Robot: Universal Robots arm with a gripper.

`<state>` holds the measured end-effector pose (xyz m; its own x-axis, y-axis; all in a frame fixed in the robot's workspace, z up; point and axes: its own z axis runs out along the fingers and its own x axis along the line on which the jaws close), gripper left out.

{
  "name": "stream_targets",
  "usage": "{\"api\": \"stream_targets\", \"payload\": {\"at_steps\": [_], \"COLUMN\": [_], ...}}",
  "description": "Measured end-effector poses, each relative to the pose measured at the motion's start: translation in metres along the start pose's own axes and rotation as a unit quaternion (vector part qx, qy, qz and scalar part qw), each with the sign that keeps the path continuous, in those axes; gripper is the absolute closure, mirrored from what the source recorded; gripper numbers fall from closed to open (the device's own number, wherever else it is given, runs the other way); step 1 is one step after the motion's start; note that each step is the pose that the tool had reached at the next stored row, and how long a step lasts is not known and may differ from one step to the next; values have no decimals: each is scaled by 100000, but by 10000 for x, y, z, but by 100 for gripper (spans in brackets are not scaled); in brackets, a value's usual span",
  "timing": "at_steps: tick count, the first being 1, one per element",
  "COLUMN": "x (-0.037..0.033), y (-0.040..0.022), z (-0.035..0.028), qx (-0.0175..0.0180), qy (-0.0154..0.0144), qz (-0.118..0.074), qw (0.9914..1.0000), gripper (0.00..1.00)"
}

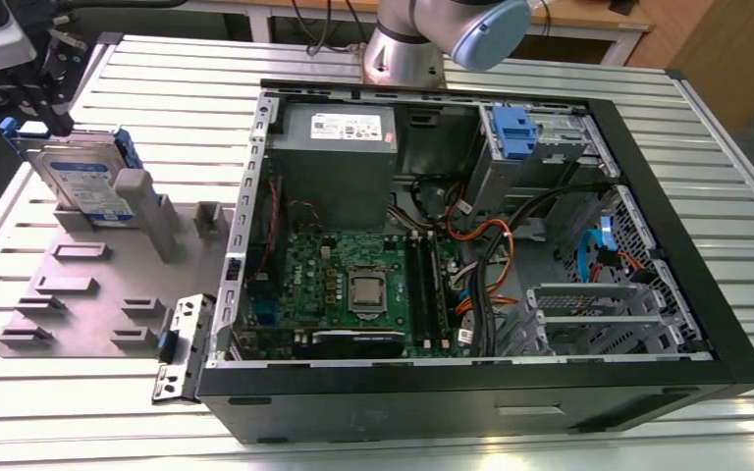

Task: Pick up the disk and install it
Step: 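Pick up the disk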

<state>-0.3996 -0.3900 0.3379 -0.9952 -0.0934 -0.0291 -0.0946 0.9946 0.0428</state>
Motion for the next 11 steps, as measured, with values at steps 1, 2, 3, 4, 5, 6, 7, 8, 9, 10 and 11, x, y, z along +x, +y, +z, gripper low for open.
{"api": "stream_targets", "payload": {"at_steps": [1,2,3,4,5,6,7,8,9,10,11], "x": [0,0,0,0,0,0,0,0,0,0,0], "y": [0,0,0,0,0,0,0,0,0,0,0], "z": [0,0,1,0,0,1,0,0,0,0,1], "qx": [-2,-6,-7,-6,-7,-9,-7,-7,-10,-17,-24], "qy": [3,5,1,3,3,2,3,3,9,17,27], "qz": [-66,-69,-71,-75,-73,-74,-74,-105,-222,-438,-686], "qw": [100000,100000,100000,100000,100000,100000,100000,100000,100000,99999,99998], "gripper": [89,89,89,89,89,89,89,89,89,89,89]}}
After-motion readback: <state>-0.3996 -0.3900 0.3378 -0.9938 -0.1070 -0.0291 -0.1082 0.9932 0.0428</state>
